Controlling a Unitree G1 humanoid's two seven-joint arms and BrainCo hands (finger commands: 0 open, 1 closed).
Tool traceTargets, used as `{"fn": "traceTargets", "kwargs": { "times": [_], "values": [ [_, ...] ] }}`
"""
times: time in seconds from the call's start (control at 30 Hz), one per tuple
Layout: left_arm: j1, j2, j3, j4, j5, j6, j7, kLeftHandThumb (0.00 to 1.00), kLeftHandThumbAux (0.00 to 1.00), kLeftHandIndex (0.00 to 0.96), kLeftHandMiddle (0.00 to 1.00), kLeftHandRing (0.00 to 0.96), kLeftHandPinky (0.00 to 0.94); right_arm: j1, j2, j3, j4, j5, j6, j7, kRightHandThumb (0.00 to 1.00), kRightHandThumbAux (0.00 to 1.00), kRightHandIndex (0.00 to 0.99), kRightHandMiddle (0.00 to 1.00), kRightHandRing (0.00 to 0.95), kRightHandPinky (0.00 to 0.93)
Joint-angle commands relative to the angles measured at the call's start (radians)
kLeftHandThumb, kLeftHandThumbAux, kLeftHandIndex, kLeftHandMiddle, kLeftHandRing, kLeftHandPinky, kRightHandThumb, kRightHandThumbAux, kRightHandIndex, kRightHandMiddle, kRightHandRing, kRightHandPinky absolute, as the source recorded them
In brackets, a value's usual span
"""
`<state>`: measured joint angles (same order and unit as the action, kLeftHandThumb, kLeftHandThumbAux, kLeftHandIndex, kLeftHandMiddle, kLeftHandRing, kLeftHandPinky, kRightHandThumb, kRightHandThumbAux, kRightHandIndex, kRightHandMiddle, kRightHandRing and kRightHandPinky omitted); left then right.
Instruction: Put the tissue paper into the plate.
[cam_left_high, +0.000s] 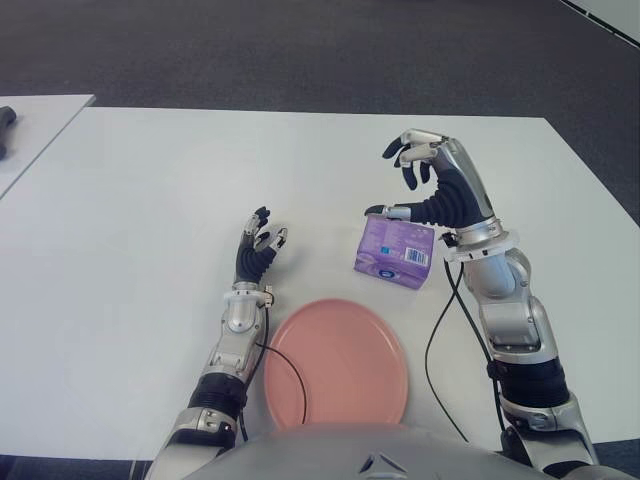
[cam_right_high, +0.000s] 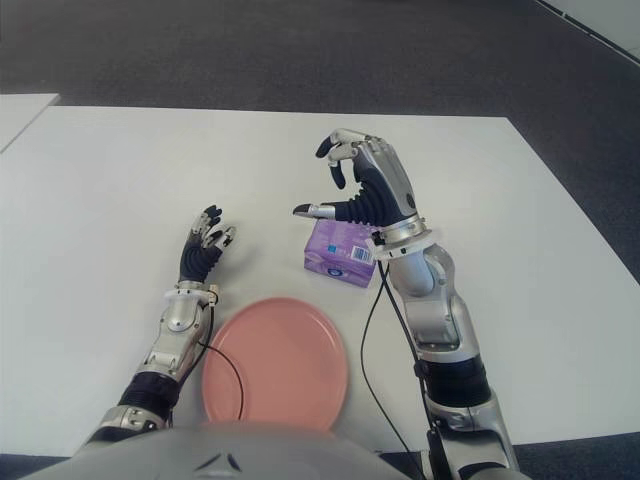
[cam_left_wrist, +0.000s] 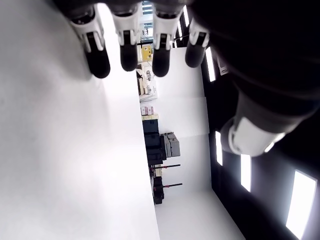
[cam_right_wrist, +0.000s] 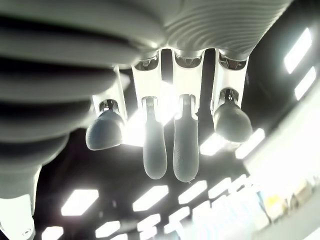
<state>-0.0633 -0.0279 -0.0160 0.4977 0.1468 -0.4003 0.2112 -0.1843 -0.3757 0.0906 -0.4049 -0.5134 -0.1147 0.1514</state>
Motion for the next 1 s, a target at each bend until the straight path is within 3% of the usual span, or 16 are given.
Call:
{"fn": "traceTargets", "kwargs": {
  "times": [0.03, 0.07, 0.1, 0.13, 0.17, 0.27, 0.57, 1.0],
  "values": [
    [0.005, 0.005, 0.001, 0.029, 0.013, 0.014, 0.014, 0.231, 0.6, 0.114, 0.128, 0.106, 0.113, 0.004, -0.057, 0.012, 0.001, -0.041, 0.089, 0.11, 0.968, 0.647, 0.51, 0.514, 0.516, 0.642],
    [0.005, 0.005, 0.0, 0.029, 0.015, 0.014, 0.015, 0.231, 0.601, 0.113, 0.129, 0.107, 0.113, -0.003, -0.098, 0.021, 0.034, -0.071, 0.098, 0.149, 0.922, 0.657, 0.468, 0.518, 0.481, 0.558],
    [0.006, 0.005, 0.0, 0.027, 0.015, 0.016, 0.016, 0.231, 0.601, 0.113, 0.13, 0.107, 0.113, -0.002, -0.159, 0.052, 0.126, -0.152, 0.077, 0.149, 0.861, 0.615, 0.393, 0.435, 0.395, 0.467],
    [0.006, 0.004, 0.0, 0.025, 0.015, 0.017, 0.016, 0.234, 0.604, 0.113, 0.131, 0.109, 0.116, -0.001, -0.2, 0.075, 0.191, -0.211, 0.061, 0.147, 0.733, 0.491, 0.252, 0.278, 0.253, 0.299],
    [0.006, 0.003, 0.0, 0.024, 0.015, 0.017, 0.016, 0.236, 0.605, 0.113, 0.133, 0.11, 0.118, -0.005, -0.224, 0.096, 0.255, -0.264, 0.04, 0.116, 0.651, 0.412, 0.161, 0.178, 0.162, 0.191],
    [0.006, 0.002, 0.001, 0.024, 0.015, 0.015, 0.017, 0.242, 0.609, 0.114, 0.135, 0.113, 0.121, -0.018, -0.241, 0.118, 0.316, -0.321, 0.017, 0.059, 0.542, 0.292, 0.052, 0.058, 0.052, 0.062],
    [0.002, 0.0, 0.005, 0.034, 0.011, 0.0, 0.017, 0.252, 0.611, 0.117, 0.138, 0.114, 0.119, -0.002, -0.251, 0.126, 0.285, -0.38, 0.037, 0.046, 0.436, 0.139, 0.001, 0.001, 0.001, 0.002],
    [-0.001, 0.003, 0.005, 0.038, 0.014, 0.003, 0.019, 0.254, 0.616, 0.122, 0.139, 0.113, 0.119, 0.038, -0.276, 0.13, 0.28, -0.41, 0.054, 0.071, 0.391, 0.089, 0.0, 0.0, 0.0, 0.0]
  ]
}}
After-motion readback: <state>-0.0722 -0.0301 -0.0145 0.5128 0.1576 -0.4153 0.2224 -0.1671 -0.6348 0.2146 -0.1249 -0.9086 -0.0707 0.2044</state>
